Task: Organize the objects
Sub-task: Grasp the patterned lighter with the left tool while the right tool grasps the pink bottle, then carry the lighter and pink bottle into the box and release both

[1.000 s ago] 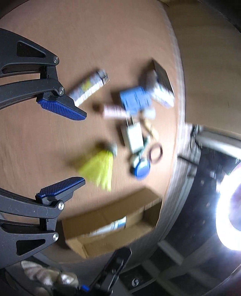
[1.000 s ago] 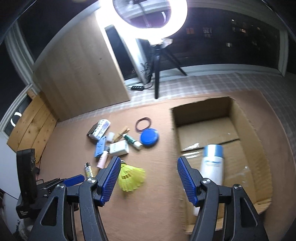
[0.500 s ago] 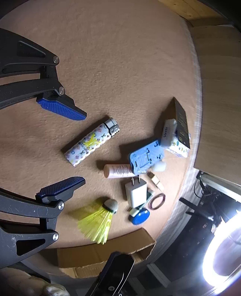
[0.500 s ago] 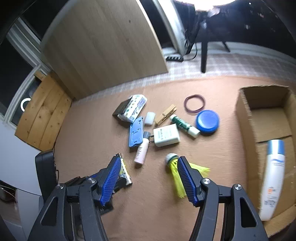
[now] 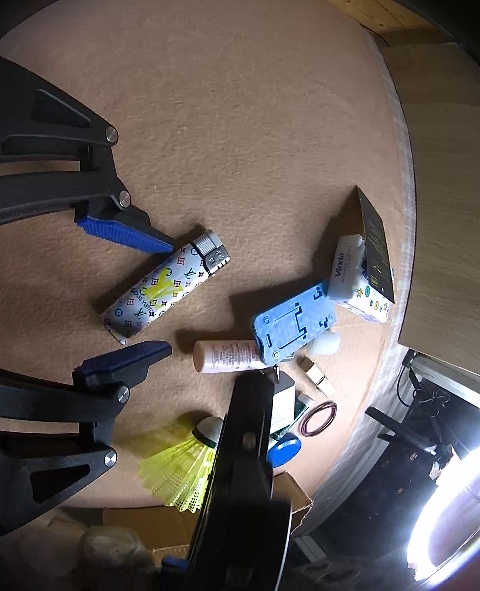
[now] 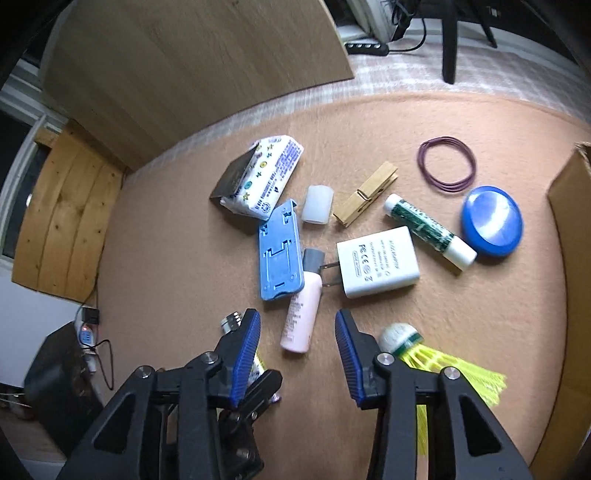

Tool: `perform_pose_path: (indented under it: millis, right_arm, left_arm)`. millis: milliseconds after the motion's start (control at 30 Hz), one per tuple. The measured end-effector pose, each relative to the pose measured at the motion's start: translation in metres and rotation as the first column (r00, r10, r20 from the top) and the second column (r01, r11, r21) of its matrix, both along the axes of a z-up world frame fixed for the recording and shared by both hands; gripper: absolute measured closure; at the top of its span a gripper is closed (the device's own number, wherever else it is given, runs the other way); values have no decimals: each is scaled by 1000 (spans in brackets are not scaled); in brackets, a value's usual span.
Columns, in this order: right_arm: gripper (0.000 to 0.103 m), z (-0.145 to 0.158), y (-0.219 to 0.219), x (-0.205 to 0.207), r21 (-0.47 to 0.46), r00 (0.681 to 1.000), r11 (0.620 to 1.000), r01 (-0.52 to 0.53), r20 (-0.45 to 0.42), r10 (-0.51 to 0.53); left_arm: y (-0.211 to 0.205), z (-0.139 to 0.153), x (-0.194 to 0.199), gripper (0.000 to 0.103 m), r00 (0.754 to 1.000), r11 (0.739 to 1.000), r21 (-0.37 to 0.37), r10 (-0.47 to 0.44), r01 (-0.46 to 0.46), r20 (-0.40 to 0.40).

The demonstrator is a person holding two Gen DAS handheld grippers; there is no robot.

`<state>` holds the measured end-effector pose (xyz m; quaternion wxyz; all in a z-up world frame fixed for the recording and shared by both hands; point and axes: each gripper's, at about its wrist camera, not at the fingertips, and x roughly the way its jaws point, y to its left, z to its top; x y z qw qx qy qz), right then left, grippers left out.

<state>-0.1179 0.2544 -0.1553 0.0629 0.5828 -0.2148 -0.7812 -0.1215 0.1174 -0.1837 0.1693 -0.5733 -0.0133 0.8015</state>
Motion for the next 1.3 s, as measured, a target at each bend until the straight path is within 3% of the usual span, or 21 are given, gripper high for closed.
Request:
perform_pose_path:
  millis: [100,267,467,1000,1300]
  right_arm:
    - [69,-7,-6,-7,34,1000,999,-13,18,12]
    - [71,-15,-15,-14,97,999,994,-42,39,38]
    - [85,-23,-25,-15,136,996,988,-75,52,69]
    - [85,-21,-21,54,104,994,988,-112,23,110]
    - [85,1,12,103,15,998,1000,-23,-52,24]
  left_arm:
    - [2,-1,-3,52,1000,1000,-13,-11,11,-6]
    - [1,-1,-4,66,999,999,-41,-29,28,-19]
    - [-7,-2,-9,79,999,999,-29,-31,30,-16]
    - [-33,-4,10,81,999,999,14,-49,49,2]
    - [-43,-5,32,81,999,998,62,-32,30,26]
